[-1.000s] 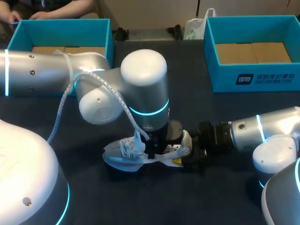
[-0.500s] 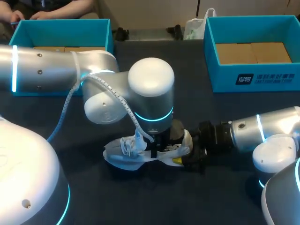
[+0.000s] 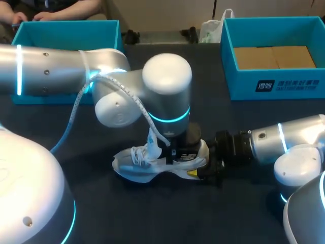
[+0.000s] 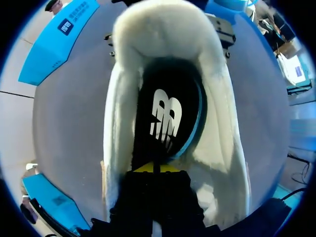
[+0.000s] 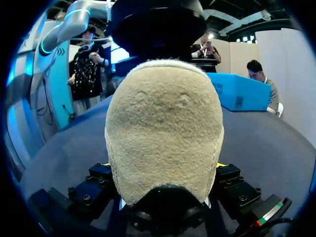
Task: Take the shoe out of the shoebox, open the shoe tongue, remove and reinsert the insole, then place the shoe into the shoebox
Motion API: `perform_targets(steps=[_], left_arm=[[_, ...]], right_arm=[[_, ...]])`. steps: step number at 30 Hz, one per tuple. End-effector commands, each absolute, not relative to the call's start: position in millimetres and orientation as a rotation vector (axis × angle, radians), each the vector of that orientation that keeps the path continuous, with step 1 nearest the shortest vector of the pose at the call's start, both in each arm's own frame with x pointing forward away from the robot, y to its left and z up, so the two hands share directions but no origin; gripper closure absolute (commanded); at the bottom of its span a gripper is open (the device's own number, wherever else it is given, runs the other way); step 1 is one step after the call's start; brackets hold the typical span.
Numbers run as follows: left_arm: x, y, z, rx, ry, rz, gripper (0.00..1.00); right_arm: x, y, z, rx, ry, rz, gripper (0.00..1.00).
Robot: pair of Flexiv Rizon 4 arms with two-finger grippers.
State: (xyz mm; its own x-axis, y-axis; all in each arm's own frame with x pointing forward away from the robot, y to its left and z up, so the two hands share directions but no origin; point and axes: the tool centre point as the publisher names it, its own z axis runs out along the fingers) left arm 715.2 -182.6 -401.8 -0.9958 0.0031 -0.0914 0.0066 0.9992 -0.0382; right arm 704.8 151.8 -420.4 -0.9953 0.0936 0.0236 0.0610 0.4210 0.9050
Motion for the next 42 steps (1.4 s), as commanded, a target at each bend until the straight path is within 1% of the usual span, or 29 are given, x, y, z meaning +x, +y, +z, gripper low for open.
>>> perform_targets(steps=[1, 10, 29, 42], left_arm=[[724.0, -170.2, -391.0, 0.009, 3.114, -0.158, 1.00], [708.4, -162.8, -363.5, 0.049, 3.199, -0.331, 1.00], [697.7, -168.6, -325.3, 0.024, 3.236, -0.638, 1.00], [700.9, -166.4, -316.4, -0.141, 3.209, -0.762, 1.00]], right_arm=[[700.0, 154.9, -417.5, 0.142, 2.628, 1.661, 1.00], [700.0, 154.9, -417.5, 0.142, 2.628, 1.661, 1.00], [700.0, 154.9, -417.5, 0.142, 2.628, 1.661, 1.00], [700.0, 154.9, -417.5, 0.142, 2.628, 1.661, 1.00]])
